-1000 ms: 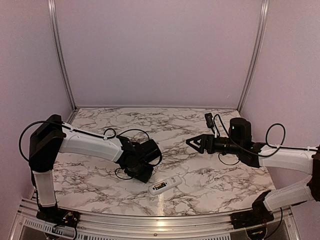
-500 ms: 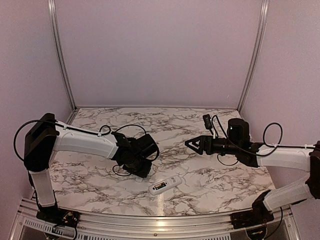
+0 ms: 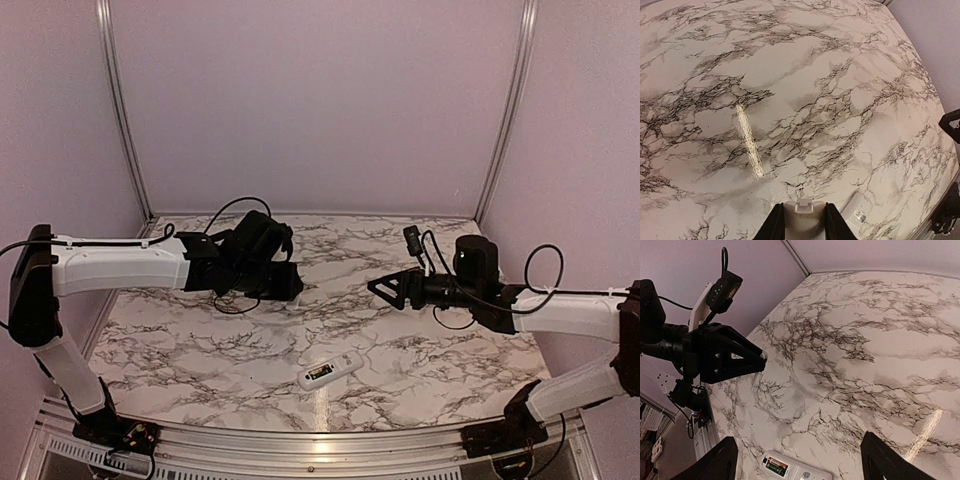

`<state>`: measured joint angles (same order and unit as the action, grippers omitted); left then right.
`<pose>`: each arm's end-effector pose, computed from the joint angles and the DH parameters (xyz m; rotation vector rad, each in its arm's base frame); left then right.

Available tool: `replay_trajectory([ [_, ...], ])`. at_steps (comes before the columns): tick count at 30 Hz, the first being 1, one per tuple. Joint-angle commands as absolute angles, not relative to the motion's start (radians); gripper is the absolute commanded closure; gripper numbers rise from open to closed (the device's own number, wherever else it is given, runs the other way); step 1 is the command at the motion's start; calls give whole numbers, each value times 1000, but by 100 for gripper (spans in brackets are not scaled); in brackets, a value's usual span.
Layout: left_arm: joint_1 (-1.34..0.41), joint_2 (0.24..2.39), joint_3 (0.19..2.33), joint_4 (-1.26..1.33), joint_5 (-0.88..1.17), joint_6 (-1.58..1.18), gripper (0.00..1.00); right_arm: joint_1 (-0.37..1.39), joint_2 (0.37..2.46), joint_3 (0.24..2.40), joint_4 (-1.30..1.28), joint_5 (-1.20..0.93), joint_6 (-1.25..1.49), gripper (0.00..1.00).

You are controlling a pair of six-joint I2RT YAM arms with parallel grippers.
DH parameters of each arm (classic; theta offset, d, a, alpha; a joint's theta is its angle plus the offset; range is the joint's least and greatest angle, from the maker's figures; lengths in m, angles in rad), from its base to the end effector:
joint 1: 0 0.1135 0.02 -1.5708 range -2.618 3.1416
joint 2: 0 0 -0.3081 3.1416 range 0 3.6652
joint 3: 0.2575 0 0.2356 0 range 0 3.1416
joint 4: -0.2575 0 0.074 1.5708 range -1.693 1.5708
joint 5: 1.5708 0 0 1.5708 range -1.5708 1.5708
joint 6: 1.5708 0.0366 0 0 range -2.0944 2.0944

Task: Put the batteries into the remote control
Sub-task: Pass from the left arm to the right

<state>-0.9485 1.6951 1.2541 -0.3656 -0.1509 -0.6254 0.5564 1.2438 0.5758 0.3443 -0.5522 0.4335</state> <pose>0.2179 -0.2943 0.2967 0.3195 2.4216 -0.5645 0.1909 0.1413 0.2778 -0.5259 1.9572 1.1736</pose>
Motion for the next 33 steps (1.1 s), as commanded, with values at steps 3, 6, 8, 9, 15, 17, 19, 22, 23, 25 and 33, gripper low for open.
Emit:
replay_trajectory([
  [3, -900, 1640, 1204, -218, -75, -682, 81, 595, 1292, 633, 370, -496, 368, 19],
  [6, -886, 1618, 1190, -187, -60, -697, 81, 618, 1313, 654, 370, -485, 345, 20],
  [8, -873, 1599, 1171, -151, -31, -720, 81, 651, 1326, 677, 363, -450, 311, 21],
  [9, -869, 1595, 1167, -143, -23, -725, 82, 657, 1329, 681, 361, -442, 303, 21],
  [15, -863, 1562, 1148, -116, -9, -752, 82, 683, 1337, 698, 356, -423, 273, 20],
  [17, -863, 1557, 1144, -112, -13, -756, 82, 692, 1339, 702, 356, -422, 264, 20],
  [19, -862, 1556, 1139, -106, -14, -761, 82, 702, 1339, 707, 354, -415, 254, 20],
  [22, -860, 1555, 1132, -97, -9, -777, 82, 714, 1339, 710, 350, -397, 240, 21],
  [23, -859, 1555, 1131, -91, -5, -781, 82, 716, 1340, 711, 351, -392, 236, 21],
  [25, -858, 1554, 1132, -86, -5, -789, 82, 723, 1341, 711, 353, -383, 229, 22],
  [33, -842, 1549, 1100, -26, 34, -833, 82, 740, 1369, 726, 357, -363, 205, 24],
])
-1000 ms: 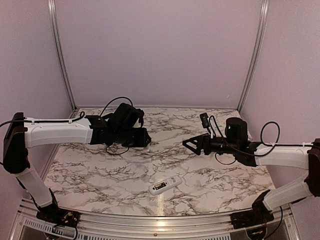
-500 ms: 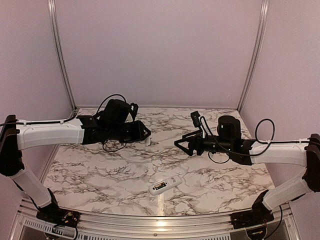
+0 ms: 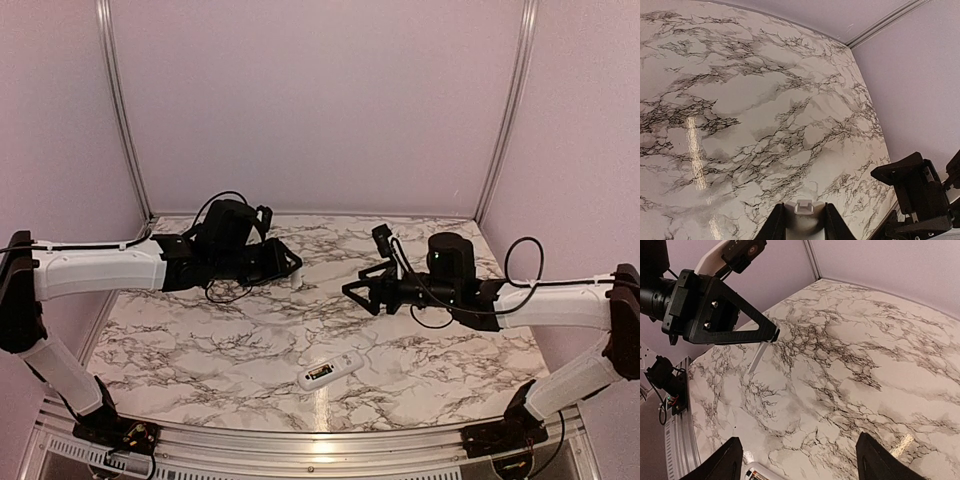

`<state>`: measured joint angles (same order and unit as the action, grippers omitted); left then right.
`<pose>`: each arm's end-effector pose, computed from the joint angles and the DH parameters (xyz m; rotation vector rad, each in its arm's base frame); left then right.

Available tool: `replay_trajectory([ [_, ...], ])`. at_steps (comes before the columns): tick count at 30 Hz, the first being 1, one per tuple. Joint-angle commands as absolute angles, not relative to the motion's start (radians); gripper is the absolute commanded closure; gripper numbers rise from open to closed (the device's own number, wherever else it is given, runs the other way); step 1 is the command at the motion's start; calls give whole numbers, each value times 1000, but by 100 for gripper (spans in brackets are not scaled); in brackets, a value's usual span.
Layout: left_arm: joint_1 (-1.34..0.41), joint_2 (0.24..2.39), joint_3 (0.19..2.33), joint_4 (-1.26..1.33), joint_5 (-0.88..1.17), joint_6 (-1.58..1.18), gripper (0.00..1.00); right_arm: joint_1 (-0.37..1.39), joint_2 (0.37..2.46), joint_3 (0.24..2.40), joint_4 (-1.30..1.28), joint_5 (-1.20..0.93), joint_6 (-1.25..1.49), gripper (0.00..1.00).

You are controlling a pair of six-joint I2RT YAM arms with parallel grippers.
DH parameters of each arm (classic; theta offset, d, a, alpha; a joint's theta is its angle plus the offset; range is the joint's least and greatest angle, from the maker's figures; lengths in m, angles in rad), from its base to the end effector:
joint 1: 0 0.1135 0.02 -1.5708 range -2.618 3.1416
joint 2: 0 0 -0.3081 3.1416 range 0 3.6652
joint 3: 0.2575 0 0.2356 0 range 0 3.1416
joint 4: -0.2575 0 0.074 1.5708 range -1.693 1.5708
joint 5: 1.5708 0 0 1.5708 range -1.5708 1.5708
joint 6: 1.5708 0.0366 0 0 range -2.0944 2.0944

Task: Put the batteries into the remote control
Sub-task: Pass from the left arm to the right

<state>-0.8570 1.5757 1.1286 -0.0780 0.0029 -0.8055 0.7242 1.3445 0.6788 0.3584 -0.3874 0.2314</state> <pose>0.2281 -0.2636 0.3218 0.0601 2.2591 -0.9645 0.1930 0.1892 0.2876 -0.7525 1.8360 1.0030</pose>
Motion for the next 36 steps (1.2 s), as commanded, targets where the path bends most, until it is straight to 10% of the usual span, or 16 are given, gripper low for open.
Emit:
replay_trajectory([
  [1, -841, 1549, 1094, -21, 37, -838, 82, 742, 1373, 728, 355, -359, 200, 24],
  [36, -808, 1531, 887, 433, 159, -1083, 82, 922, 1593, 973, 332, -178, 190, 48],
])
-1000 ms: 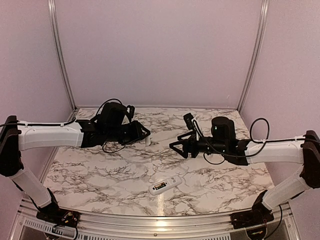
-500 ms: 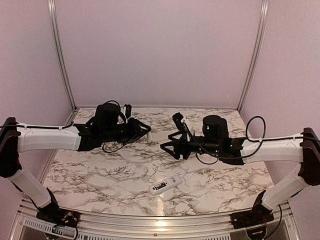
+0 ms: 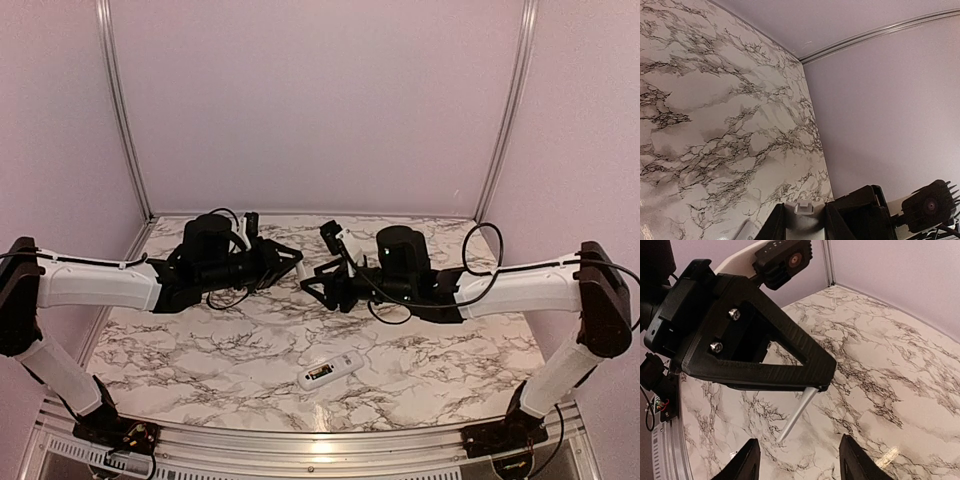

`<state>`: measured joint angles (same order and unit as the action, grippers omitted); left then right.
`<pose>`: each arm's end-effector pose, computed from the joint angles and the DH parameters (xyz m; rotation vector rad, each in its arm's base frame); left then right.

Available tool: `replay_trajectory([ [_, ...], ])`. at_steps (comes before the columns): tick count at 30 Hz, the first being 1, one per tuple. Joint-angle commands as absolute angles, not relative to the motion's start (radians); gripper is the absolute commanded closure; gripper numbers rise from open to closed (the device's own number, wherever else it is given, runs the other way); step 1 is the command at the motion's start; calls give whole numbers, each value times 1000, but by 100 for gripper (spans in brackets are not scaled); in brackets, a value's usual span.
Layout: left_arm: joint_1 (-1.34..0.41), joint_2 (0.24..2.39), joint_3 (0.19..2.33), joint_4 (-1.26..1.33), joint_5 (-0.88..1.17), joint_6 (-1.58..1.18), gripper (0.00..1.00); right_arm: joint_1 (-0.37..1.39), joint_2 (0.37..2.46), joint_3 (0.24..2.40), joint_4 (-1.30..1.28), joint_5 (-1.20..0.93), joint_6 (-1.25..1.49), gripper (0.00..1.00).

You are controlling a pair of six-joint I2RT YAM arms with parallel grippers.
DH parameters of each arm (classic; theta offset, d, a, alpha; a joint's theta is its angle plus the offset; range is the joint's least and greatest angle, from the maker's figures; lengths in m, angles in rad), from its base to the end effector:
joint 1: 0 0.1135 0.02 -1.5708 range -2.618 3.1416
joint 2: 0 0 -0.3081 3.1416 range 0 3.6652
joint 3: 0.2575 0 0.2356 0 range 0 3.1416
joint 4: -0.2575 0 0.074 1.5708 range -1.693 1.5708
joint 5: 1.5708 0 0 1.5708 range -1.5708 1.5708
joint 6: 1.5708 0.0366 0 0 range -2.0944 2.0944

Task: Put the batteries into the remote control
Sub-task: Pass from the left arm to the right

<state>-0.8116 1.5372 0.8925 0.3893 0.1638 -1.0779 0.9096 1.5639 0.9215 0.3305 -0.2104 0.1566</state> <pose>0.2258 -0.2466 0.3046 -0.1460 2.0881 -1.4081 0.2032 0.2736 0.2994 -0.8686 1.7834 0.9119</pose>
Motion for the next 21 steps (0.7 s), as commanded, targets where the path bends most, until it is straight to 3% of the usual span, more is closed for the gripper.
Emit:
replay_trajectory([
  [1, -808, 1534, 887, 436, 159, -1083, 82, 922, 1603, 980, 330, -176, 195, 50],
  [11, -808, 1548, 877, 435, 141, -1072, 82, 923, 1665, 1037, 328, -164, 239, 76],
  [17, -808, 1558, 878, 433, 136, -1065, 83, 923, 1673, 1049, 326, -168, 242, 81],
  [21, -808, 1563, 879, 425, 131, -1059, 83, 923, 1675, 1054, 323, -166, 247, 91],
])
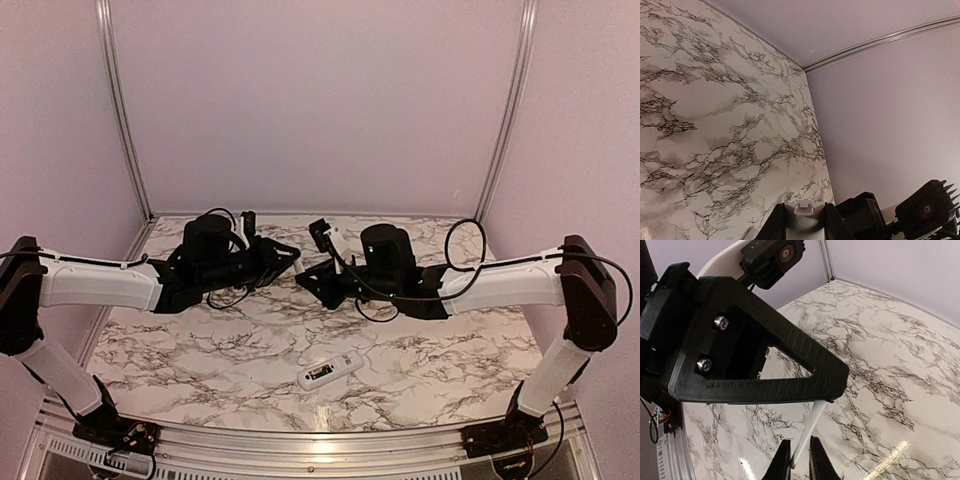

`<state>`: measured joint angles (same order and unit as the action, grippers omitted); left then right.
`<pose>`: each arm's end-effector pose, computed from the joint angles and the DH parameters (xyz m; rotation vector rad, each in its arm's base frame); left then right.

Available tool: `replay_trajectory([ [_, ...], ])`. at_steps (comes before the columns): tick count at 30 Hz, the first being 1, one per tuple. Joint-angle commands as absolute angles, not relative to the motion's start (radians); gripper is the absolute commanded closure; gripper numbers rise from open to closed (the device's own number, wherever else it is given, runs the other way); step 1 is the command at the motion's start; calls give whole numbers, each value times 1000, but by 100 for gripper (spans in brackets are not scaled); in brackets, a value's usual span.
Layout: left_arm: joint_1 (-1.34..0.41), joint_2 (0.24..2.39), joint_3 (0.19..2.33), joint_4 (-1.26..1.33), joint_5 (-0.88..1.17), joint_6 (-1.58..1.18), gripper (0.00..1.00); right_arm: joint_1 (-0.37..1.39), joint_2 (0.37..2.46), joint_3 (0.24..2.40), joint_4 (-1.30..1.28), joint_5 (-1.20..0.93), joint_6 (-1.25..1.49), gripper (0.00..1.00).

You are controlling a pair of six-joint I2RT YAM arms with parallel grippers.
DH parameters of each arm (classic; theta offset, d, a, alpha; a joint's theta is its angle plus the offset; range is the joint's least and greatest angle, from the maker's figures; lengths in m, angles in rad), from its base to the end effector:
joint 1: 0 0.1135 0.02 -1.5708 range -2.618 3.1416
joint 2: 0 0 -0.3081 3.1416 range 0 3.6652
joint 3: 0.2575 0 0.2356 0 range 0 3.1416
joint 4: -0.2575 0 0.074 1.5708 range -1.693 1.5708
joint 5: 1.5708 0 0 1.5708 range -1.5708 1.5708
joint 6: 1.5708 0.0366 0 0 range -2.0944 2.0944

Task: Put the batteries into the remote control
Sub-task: Pass from the left arm to the right, then pass from the right arm to the left

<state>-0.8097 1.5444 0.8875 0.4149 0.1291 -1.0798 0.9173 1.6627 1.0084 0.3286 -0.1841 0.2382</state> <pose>0.2283 -0.2465 0.3034 -0.1745 2.0608 -1.3892 0.2195 0.2977 0.2941 -0.7927 1.8455 0.9406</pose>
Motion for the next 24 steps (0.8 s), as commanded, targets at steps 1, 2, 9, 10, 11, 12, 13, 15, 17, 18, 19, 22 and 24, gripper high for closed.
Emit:
replay_trajectory([
  [1, -808, 1564, 879, 423, 129, -1057, 82, 923, 1673, 1054, 321, -164, 249, 94],
  [2, -809, 1565, 878, 422, 126, -1057, 83, 923, 1673, 1055, 320, -162, 250, 98],
  [9, -808, 1547, 880, 410, 123, -1031, 43, 923, 1649, 1053, 287, -151, 248, 100],
  [10, -808, 1533, 883, 385, 117, -1005, 34, 923, 1638, 1050, 277, -150, 244, 100],
  [11, -808, 1515, 888, 359, 111, -989, 26, 922, 1629, 1049, 260, -154, 238, 100],
  [12, -808, 1496, 893, 323, 102, -958, 19, 921, 1618, 1046, 243, -163, 230, 100],
  [13, -807, 1471, 895, 293, 93, -921, 12, 916, 1607, 1040, 225, -180, 222, 100],
  [15, -806, 1413, 885, 248, 89, -811, 4, 901, 1582, 1022, 196, -247, 207, 100],
  [17, -806, 1353, 867, 205, 95, -704, 2, 880, 1550, 997, 167, -335, 189, 100],
  [18, -807, 1325, 857, 187, 102, -648, 2, 869, 1533, 977, 156, -383, 178, 100],
  [19, -807, 1299, 844, 173, 130, -593, 3, 860, 1516, 964, 145, -440, 161, 100],
  [22, -807, 1246, 809, 147, 235, -470, 7, 846, 1468, 942, 88, -574, 105, 100],
  [24, -806, 1224, 789, 137, 322, -408, 14, 847, 1445, 950, 26, -651, 58, 100],
])
